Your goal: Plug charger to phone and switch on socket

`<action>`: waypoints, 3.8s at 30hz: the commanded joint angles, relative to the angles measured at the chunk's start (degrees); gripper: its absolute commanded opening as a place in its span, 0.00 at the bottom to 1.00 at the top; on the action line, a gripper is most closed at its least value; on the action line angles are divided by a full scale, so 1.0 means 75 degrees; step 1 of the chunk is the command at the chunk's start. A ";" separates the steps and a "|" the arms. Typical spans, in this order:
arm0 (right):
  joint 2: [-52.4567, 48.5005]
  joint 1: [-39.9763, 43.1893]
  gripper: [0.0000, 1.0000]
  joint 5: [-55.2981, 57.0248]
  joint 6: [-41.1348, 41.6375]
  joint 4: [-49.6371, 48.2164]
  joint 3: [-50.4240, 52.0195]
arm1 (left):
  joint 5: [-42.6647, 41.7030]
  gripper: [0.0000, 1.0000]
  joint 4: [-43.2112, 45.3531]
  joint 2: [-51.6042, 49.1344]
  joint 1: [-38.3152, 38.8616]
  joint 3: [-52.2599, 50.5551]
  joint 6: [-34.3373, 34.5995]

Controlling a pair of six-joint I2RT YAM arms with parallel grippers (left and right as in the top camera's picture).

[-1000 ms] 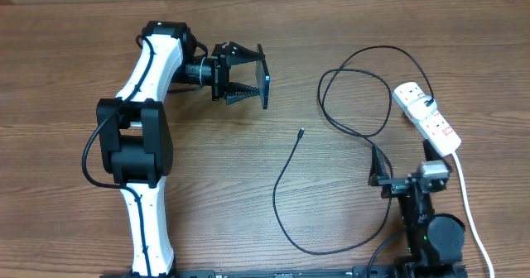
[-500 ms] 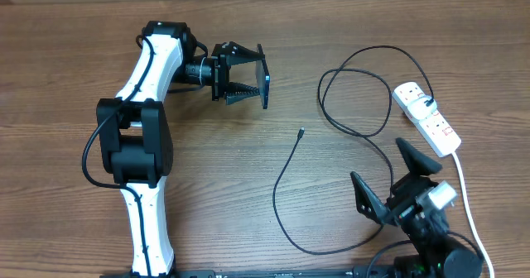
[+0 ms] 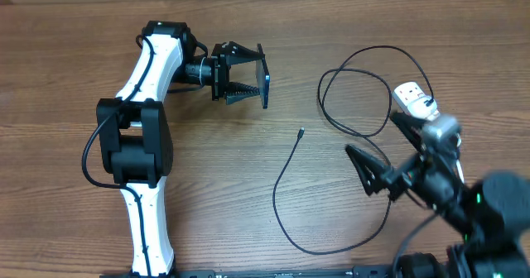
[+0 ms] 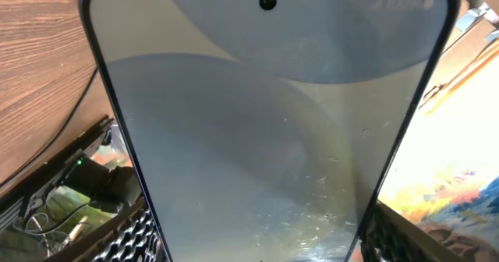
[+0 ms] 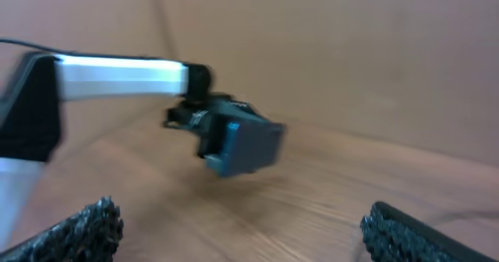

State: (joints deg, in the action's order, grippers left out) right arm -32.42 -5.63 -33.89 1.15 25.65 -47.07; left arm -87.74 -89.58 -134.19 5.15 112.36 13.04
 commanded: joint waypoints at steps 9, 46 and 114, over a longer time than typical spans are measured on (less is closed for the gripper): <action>-0.2037 -0.0003 1.00 -0.1416 0.0676 -0.0548 -0.0959 | -0.0388 0.70 -0.0017 -0.0050 -0.0041 0.0207 -0.0256; -0.7694 -0.5292 1.00 0.8110 0.3506 0.0985 -0.4447 | -0.0385 0.70 -0.0020 -0.0050 -0.0032 0.0207 -0.0259; -0.8110 -0.5292 0.36 0.7309 0.3418 0.0764 -0.4441 | -0.0280 0.70 0.0402 -0.0050 0.0058 0.0207 -0.0565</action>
State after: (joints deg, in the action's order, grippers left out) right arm -93.23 -45.10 20.36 26.81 31.55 -78.74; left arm -87.83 -86.61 -134.19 5.17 112.44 10.26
